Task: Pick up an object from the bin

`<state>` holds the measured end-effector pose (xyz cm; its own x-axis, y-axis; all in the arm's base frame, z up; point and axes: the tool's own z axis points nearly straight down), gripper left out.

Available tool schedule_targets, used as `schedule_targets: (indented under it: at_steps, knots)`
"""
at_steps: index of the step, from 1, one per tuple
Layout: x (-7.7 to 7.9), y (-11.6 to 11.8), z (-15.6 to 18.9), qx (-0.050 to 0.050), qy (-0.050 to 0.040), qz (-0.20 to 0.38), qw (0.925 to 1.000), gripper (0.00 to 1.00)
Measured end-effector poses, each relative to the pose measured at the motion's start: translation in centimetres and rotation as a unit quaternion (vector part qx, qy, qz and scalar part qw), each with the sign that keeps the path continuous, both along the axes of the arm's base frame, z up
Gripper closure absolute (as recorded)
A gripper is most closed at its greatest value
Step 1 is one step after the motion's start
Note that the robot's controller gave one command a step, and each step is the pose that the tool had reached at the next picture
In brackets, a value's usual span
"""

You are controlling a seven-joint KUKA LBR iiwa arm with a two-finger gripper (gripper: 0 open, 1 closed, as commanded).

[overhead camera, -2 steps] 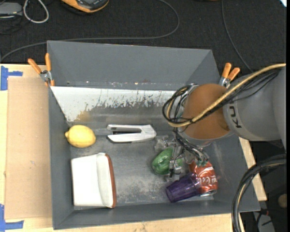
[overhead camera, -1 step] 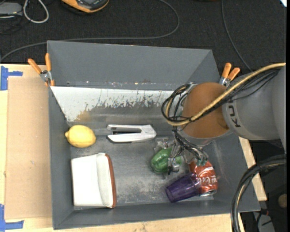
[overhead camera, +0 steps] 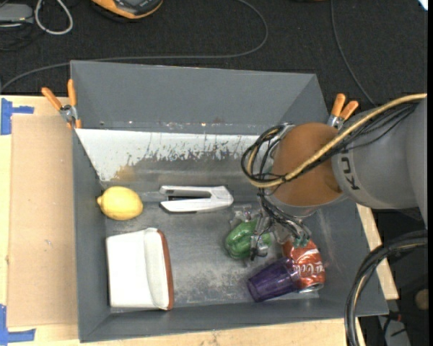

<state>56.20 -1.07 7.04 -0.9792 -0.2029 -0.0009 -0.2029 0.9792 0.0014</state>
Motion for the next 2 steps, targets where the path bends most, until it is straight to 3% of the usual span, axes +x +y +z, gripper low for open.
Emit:
schedule_targets:
  at_steps: [2]
  knots:
    - [-0.1,0.1,5.0,0.0,0.0008,0.0,1.0,1.0]
